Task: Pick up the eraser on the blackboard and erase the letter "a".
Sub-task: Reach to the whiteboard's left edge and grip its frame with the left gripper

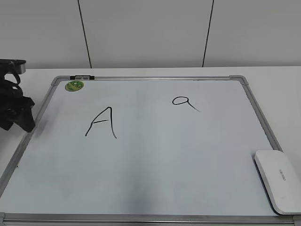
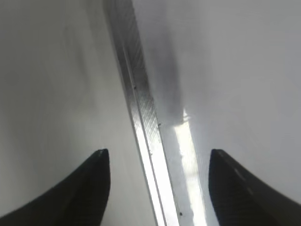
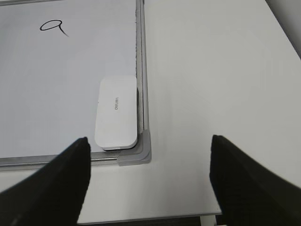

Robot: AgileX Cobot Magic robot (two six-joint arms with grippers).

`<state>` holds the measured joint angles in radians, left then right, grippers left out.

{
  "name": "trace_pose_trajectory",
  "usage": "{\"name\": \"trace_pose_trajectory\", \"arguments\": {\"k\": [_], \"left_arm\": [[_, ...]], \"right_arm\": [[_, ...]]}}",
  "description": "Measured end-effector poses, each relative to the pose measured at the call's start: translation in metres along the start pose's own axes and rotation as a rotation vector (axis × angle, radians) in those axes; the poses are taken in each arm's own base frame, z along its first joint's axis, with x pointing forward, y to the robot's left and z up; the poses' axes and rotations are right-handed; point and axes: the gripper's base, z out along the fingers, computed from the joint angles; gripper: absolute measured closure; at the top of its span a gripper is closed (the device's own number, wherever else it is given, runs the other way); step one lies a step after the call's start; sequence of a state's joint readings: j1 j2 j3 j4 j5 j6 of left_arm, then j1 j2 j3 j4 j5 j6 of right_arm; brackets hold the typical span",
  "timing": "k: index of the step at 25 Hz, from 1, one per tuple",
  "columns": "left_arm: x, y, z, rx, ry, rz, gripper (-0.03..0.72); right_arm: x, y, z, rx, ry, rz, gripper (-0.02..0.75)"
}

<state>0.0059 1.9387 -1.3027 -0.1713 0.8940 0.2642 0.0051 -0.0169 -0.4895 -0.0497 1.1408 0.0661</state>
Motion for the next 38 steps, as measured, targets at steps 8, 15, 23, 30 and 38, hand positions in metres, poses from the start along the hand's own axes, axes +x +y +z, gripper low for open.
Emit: {"name": "trace_pose_trajectory", "arguments": {"k": [8, 15, 23, 30, 38], "left_arm": [[-0.006, 0.019, 0.009, 0.049, -0.023, -0.049, 0.277], [-0.009, 0.023, 0.014, 0.048, -0.057, -0.054, 0.356], [-0.016, 0.025, 0.033, 0.081, -0.028, -0.078, 0.362], [-0.017, 0.03, 0.032, 0.091, -0.035, -0.101, 0.386], [-0.015, 0.037, 0.041, 0.122, -0.029, -0.134, 0.393]], "right_arm": [[0.0, 0.0, 0.0, 0.0, 0.0, 0.0, 0.151], [0.0, 0.0, 0.0, 0.0, 0.0, 0.0, 0.151], [0.0, 0.0, 0.0, -0.001, 0.0, 0.001, 0.151], [0.0, 0.0, 0.0, -0.001, 0.0, 0.001, 0.151], [0.0, 0.0, 0.0, -0.001, 0.0, 0.001, 0.151]]}}
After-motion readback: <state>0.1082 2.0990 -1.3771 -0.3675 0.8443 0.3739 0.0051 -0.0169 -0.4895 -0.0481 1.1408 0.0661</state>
